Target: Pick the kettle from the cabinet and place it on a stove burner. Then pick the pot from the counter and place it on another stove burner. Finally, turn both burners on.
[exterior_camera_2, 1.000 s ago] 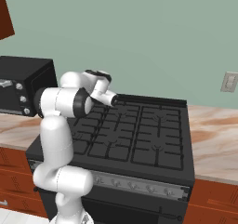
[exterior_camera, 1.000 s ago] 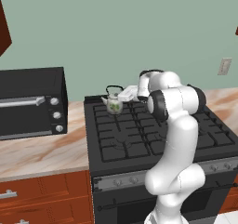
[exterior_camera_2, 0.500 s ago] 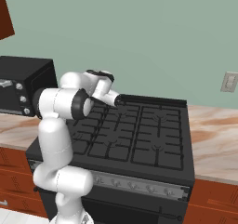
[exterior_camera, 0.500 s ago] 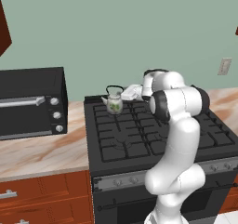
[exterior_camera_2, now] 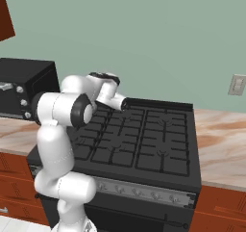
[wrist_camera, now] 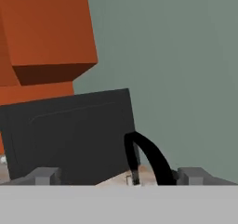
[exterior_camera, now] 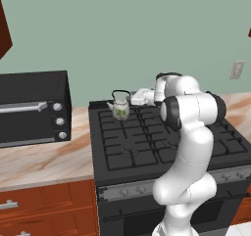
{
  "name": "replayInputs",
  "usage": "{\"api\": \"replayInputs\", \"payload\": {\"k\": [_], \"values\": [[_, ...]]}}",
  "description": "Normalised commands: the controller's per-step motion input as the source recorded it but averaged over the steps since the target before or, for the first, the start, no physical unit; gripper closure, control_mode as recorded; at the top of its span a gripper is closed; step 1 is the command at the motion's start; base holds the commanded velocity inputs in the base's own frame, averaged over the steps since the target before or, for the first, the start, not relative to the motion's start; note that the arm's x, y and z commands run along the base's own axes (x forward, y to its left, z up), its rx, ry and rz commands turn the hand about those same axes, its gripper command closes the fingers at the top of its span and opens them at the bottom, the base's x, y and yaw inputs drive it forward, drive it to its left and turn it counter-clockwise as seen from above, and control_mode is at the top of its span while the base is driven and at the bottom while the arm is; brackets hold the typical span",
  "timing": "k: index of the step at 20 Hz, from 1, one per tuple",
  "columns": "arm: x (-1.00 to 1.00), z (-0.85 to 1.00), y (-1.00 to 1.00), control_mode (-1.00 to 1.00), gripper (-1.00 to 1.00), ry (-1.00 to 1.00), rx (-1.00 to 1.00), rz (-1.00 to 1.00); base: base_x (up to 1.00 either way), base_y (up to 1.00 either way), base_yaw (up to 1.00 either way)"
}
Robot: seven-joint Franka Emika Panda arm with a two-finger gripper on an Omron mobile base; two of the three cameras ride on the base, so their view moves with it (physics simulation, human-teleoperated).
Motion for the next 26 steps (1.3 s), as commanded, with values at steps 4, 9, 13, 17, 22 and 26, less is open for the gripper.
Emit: {"api": "replayInputs", "payload": {"k": [4,9,13,17,22,26], "values": [[-0.23,0.52,0.00,-1.00,-1.00,0.02,0.00,0.06,0.00,0.00,0.00],[-0.26,0.55,0.00,-1.00,-1.00,0.00,0.00,0.07,0.00,0.00,0.00],[-0.26,0.48,0.00,-1.00,-1.00,0.00,0.00,0.08,0.00,0.00,0.00],[-0.31,0.42,0.00,-1.00,-1.00,0.00,0.00,0.08,0.00,0.00,0.00],[-0.35,0.47,0.00,-1.00,-1.00,0.00,0.00,0.07,0.00,0.00,0.00],[-0.31,0.51,0.00,-1.00,-1.00,0.00,0.00,0.07,0.00,0.00,0.00]]}}
